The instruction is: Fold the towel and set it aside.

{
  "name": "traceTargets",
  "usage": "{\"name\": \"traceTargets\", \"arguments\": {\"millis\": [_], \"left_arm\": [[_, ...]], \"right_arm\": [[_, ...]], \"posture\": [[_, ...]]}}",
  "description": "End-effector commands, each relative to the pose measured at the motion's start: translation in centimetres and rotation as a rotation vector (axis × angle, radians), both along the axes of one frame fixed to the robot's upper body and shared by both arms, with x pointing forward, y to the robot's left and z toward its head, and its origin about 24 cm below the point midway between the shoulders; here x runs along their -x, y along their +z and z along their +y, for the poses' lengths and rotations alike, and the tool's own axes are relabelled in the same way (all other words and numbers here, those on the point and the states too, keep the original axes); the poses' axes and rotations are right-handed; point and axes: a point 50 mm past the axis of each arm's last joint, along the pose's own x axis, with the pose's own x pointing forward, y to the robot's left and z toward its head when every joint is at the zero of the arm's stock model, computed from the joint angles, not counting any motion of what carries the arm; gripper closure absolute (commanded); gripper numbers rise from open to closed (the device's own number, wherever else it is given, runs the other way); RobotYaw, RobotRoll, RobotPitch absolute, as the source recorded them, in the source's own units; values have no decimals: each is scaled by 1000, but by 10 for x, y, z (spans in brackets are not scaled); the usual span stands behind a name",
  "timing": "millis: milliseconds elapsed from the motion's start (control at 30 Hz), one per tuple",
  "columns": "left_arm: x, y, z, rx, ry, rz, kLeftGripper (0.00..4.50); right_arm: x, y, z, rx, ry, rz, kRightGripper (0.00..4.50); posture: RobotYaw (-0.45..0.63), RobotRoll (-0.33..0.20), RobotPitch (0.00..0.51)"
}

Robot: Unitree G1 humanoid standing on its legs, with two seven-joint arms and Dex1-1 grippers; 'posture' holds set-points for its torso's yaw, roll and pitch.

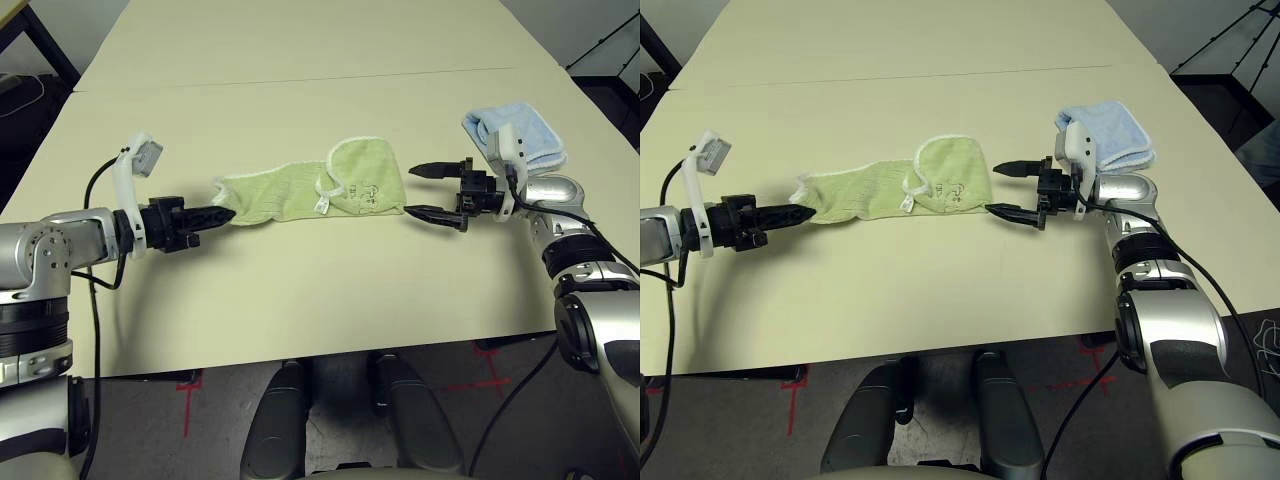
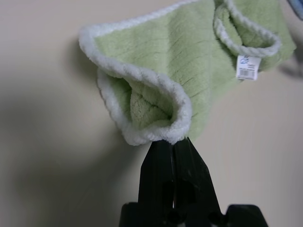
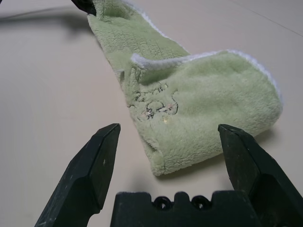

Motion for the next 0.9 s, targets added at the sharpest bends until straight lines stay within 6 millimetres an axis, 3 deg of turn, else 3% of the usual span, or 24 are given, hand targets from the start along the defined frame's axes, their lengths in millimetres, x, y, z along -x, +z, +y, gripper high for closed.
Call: {"name": "traceTargets", "arguments": {"millis": [33, 433, 567, 900], "left_arm": [[-1, -9, 13, -71, 72, 10, 4486], [-6, -7, 16, -88, 81, -36, 4486], [-12, 11, -6, -71, -22, -106, 4486], [-17, 30, -47, -74, -205, -197, 4486]], "right_arm": [[1, 2, -3, 14, 3, -10, 0], [0, 3, -3, 19, 5, -11, 0], [0, 3, -3, 21, 1, -10, 0], [0, 2, -4, 20, -7, -11, 0]], "posture": [[71, 0, 178], [69, 0, 177], [70, 0, 172], [64, 0, 163]]}}
